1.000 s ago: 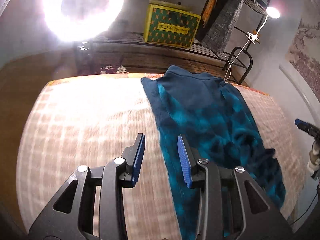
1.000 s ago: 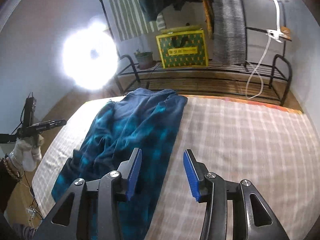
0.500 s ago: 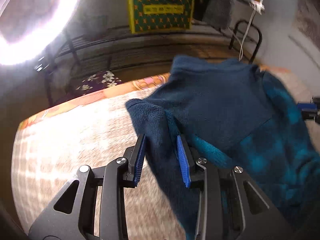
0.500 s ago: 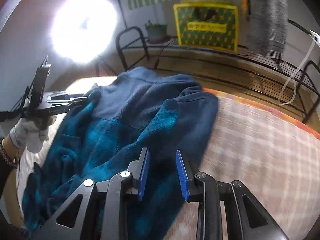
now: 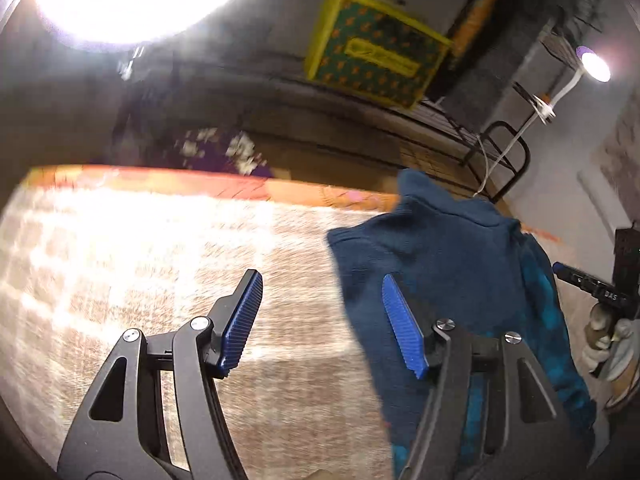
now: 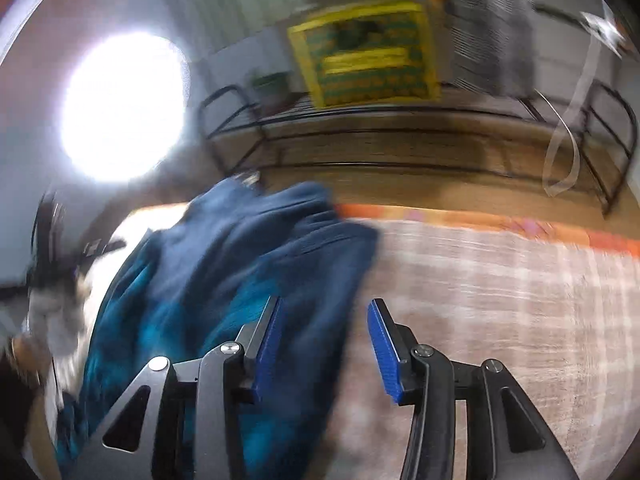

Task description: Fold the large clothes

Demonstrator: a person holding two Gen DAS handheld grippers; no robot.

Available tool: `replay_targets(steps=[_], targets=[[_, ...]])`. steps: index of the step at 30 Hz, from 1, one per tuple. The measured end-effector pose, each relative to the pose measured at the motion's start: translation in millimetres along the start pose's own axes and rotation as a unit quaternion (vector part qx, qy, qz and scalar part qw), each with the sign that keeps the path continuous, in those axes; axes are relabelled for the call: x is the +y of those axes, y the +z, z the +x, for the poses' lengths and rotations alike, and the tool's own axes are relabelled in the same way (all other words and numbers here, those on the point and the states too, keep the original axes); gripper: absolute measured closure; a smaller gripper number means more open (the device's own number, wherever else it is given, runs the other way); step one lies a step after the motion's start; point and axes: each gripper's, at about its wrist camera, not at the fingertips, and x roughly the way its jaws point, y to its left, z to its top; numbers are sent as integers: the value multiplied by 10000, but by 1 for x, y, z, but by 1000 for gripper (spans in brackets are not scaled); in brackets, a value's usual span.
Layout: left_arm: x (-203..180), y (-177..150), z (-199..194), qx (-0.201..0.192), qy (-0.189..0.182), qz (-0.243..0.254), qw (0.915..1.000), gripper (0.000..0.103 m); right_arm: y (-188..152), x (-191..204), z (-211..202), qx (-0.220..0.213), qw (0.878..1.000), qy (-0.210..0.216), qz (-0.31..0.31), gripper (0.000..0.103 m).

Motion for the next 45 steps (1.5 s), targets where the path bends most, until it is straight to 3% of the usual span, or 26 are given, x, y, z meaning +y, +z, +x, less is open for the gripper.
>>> replay_targets(steps=[3, 7, 11, 13, 14, 16, 23, 30, 37, 45], targets=[[0, -1, 17, 236, -236, -8, 9994, 39, 7, -20, 17, 106, 9982, 301, 510, 57], [-14, 8, 28, 171, -299, 44, 9994, 42, 15, -22, 35, 225, 9966, 434, 660, 57], [-36, 15, 41, 311, -393, 173, 9986, 87, 21, -11, 53, 314, 9976, 347, 505, 57], [-51, 13, 40, 197, -213, 514, 9983, 94, 24, -3, 59, 362, 9980, 356, 371, 86], [-60, 12, 38, 144, -193, 647, 9976, 95, 24, 2, 60, 390, 9982, 350, 292, 89], [-66, 11, 31, 50, -224, 682, 9974, 96, 23, 13, 53, 255, 9994, 246, 42, 94], [-76, 9, -28, -463, -226, 696, 9962, 98, 28, 30, -10, -314, 9982, 454, -218, 96], [-99, -2, -103, -839, -429, 823, 9922, 98, 16, 71, -72, -501, 9948, 472, -745, 97], [-115, -49, -172, -1028, -510, 980, 9886, 98, -15, 107, -137, -516, 9919, 551, -1021, 97], [-130, -133, -230, -870, -417, 1185, 9883, 98, -98, 135, -189, -273, 9909, 564, -1195, 97]])
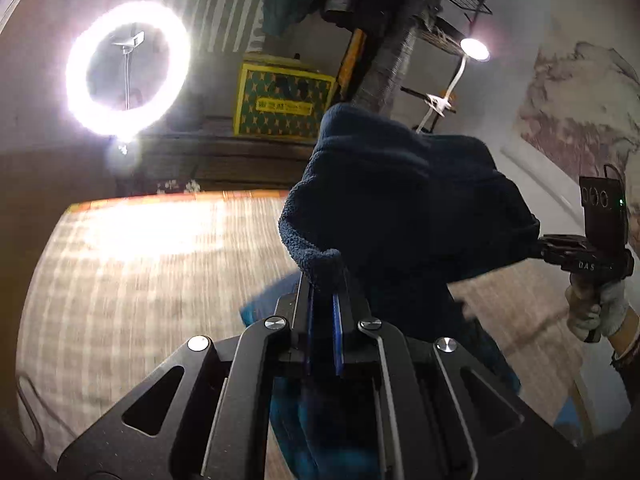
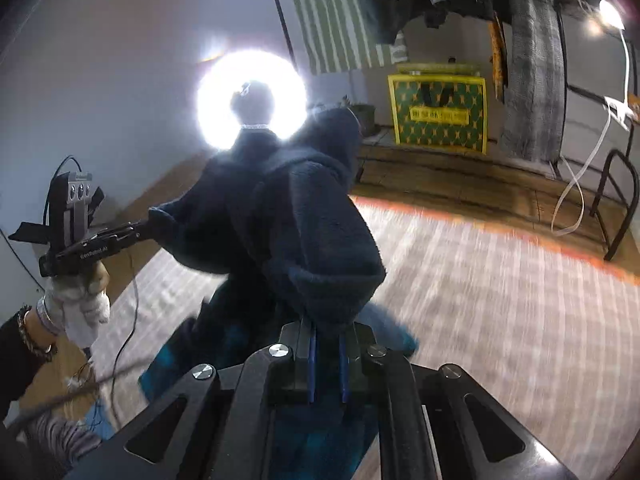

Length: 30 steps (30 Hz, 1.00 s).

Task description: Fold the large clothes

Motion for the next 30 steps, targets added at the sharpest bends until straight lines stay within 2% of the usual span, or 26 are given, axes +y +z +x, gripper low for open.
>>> replay_targets(steps=[6, 10, 12, 14, 18, 21, 23, 26, 30], targets=[[-29, -48, -32, 315, 69, 231, 9992, 98, -47, -1, -33, 10, 9996, 95, 279, 97], [-40, -77, -46, 461, 199, 375, 9980, 98, -71, 17, -41, 138, 9999, -45, 39, 97], [-42, -91, -47, 695, 175, 411, 9966, 97, -82, 25, -43, 209, 9997, -85, -31, 97], [-46, -104, -48, 840, 366, 567, 9942, 96, -91, 31, -46, 254, 9993, -217, -140, 95], [-52, -119, -61, 1000, 391, 669, 9920, 92, -108, 43, -60, 322, 9981, -483, -207, 67], [-57, -123, -89, 917, 269, 737, 9927, 86, -117, 48, -93, 63, 9991, -419, -91, 56], [-59, -124, -113, 780, 135, 668, 9946, 81, -122, 53, -119, -161, 9992, -371, -7, 54], [-57, -121, -157, 421, -18, 344, 9985, 70, -130, 62, -163, -543, 9981, -285, 93, 52], [-55, -107, -207, 50, -269, -181, 9995, 69, -139, 76, -220, -1001, 9946, -192, 170, 51]])
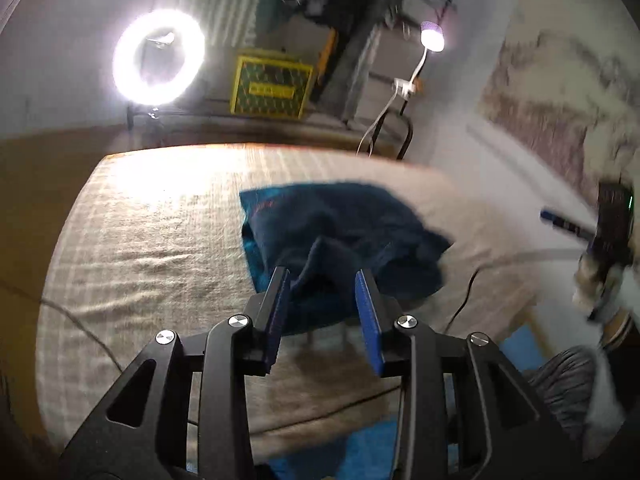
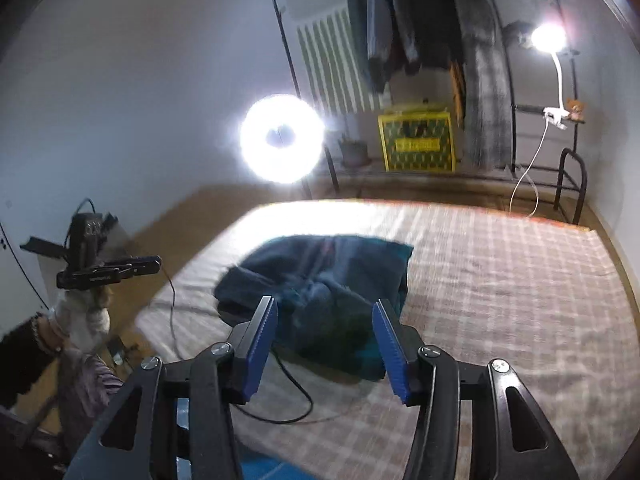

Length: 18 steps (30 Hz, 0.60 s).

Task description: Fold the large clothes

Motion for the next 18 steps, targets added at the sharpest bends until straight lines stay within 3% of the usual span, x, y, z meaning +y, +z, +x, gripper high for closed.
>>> replay_targets(steps=[7, 11, 13, 15, 18], targets=[[-28, 41, -83, -510, -171, -56, 9985, 69, 17, 26, -89, -640, 9978, 23, -163, 51], [-58, 60, -136, -823, -221, 205, 9962, 69, 31, 34, -132, -1005, 9947, -4, -233, 51], [-72, 68, -157, -995, -214, 349, 9942, 63, 36, 35, -145, -1138, 9932, -38, -247, 49], [-78, 73, -165, -1013, -285, 314, 9940, 49, 41, 34, -151, -1192, 9925, -109, -262, 44], [-77, 71, -152, -906, -275, 219, 9953, 47, 39, 26, -141, -1113, 9936, -151, -132, 43]])
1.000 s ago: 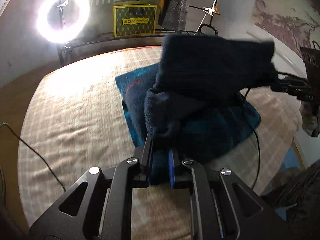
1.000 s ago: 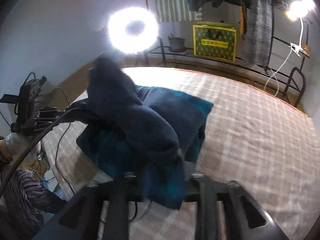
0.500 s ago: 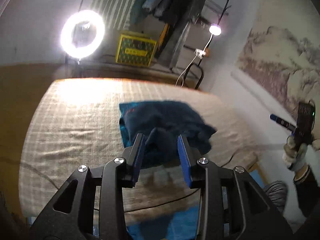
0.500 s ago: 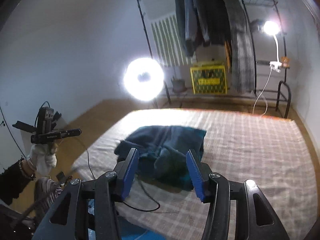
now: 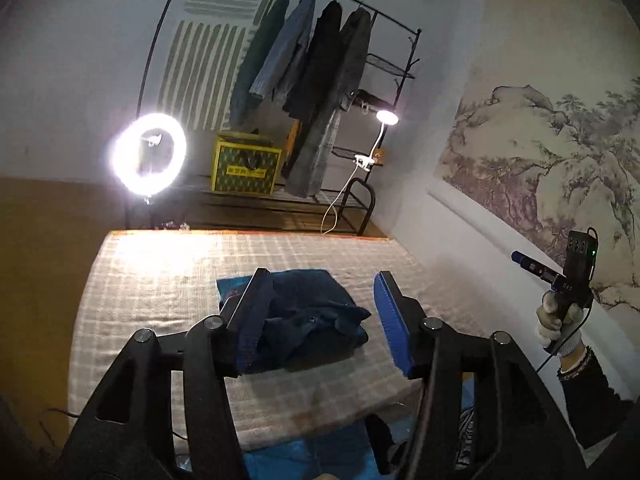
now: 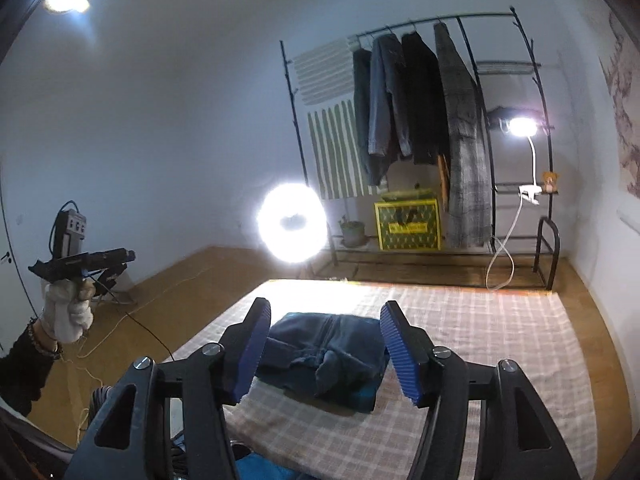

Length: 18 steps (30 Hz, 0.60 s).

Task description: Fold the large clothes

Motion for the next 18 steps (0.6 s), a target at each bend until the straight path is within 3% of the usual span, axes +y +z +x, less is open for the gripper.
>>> replay_targets(steps=[4, 9, 12, 15, 18], targets=[[25, -22, 37, 373, -129, -633, 9972, 44, -22, -15, 33, 334, 9989, -127, 307, 43], [70, -61, 109, 863, 44, -1502, 9849, 39, -58, -38, 96, 885, 9901, 54, 1089, 43], [98, -86, 150, 1078, 125, -2041, 9729, 39, -84, -43, 140, 1249, 9811, 180, 1467, 42], [126, -106, 182, 1078, -90, -2939, 9497, 39, -103, -43, 181, 1499, 9741, 134, 1689, 41], [140, -119, 206, 1177, -74, -3278, 9374, 39, -116, -41, 220, 1779, 9667, 149, 1835, 41]])
